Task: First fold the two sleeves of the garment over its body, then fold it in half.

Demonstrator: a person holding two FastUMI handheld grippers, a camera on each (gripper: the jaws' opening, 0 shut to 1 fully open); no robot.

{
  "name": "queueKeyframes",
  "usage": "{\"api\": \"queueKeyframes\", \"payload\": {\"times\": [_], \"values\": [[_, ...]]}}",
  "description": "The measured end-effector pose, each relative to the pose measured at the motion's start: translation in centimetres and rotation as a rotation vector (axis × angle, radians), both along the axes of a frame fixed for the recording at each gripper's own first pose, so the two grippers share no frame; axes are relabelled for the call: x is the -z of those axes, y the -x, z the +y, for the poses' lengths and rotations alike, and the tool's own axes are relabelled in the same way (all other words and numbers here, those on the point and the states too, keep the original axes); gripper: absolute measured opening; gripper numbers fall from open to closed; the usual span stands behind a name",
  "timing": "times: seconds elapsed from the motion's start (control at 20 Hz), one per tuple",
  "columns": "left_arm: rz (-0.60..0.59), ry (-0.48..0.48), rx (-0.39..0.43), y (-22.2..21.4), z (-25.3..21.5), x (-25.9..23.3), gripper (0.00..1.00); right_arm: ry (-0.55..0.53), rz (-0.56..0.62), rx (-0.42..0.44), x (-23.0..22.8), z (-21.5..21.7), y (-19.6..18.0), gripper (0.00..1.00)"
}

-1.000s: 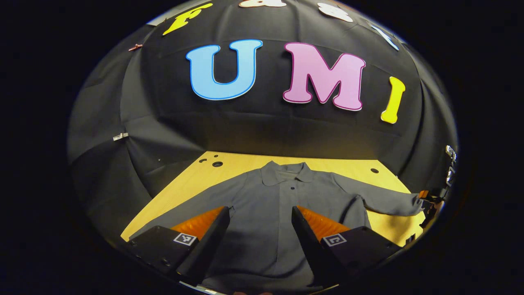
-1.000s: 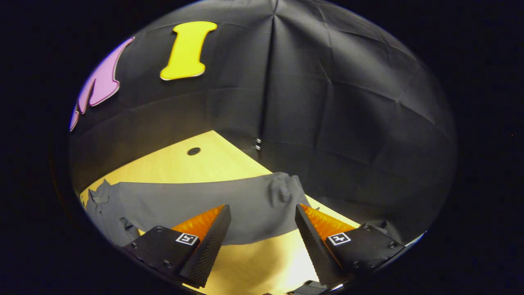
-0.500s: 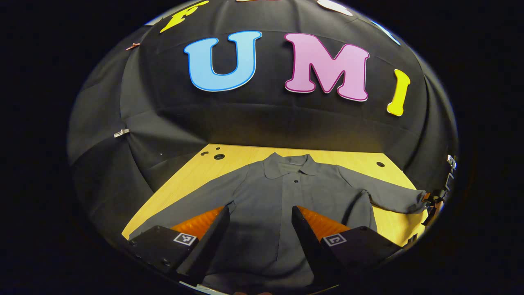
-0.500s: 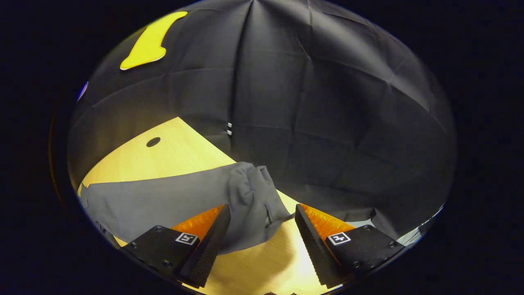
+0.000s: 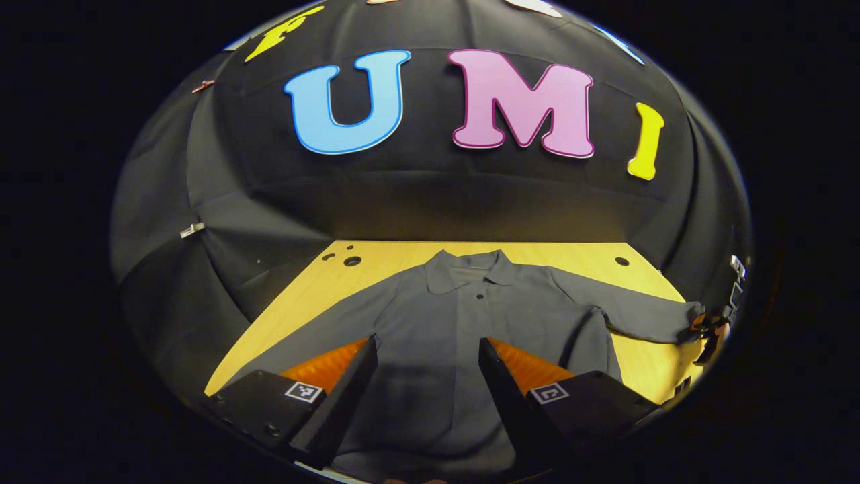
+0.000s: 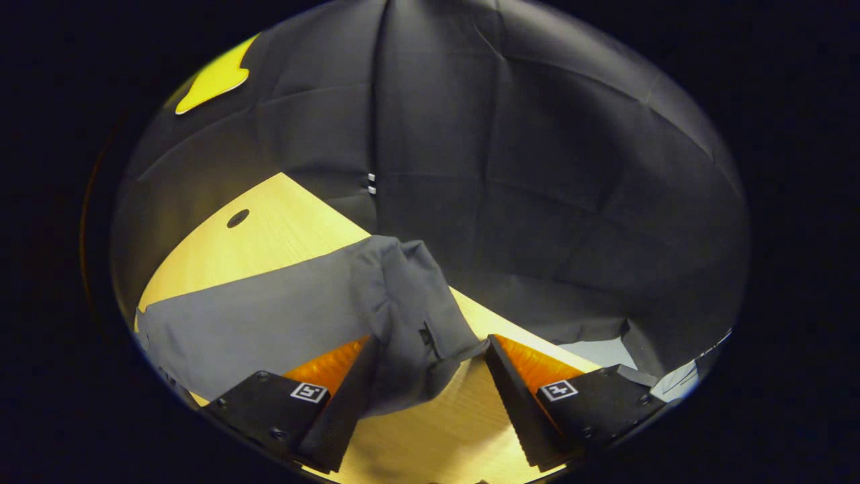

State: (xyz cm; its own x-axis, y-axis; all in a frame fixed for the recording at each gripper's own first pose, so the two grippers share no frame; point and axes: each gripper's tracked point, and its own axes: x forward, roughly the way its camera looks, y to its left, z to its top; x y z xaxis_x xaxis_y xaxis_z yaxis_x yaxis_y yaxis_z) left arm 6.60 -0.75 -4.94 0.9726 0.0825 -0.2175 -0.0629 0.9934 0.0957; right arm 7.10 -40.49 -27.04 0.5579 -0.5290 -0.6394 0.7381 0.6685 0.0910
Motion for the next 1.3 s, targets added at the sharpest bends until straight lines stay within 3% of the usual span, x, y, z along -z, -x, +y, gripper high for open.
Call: {"api": "queueKeyframes", "payload": {"times": [0.1, 0.4, 0.5, 0.65, 0.85, 1.3], "values": [[-0.018, -0.007, 0.011, 0.3, -0.3, -0.6, 0.95, -0.006, -0.007, -0.003, -0.1, 0.1, -0.1, 0.96], [-0.023, -0.039, 0.009, 2.0, 1.0, -0.4, 0.98, 0.006, -0.009, -0.064, 0.0, 1.7, -2.2, 0.22], [-0.018, -0.051, 0.000, 2.4, 1.8, -0.2, 0.98, -0.003, -0.008, -0.058, 0.1, 2.1, -2.3, 0.13], [-0.003, -0.055, -0.012, 2.9, 3.0, 0.1, 0.98, -0.030, -0.015, -0.052, -0.5, 2.7, -2.0, 0.10], [-0.002, -0.049, -0.009, 2.4, 3.9, -0.3, 0.98, 0.075, -0.066, -0.086, -4.8, 3.0, -2.0, 0.10], [-0.028, 0.013, 0.028, 2.4, 4.9, -0.9, 0.98, 0.263, -0.222, -0.295, -20.6, 11.1, -6.7, 0.10]]}}
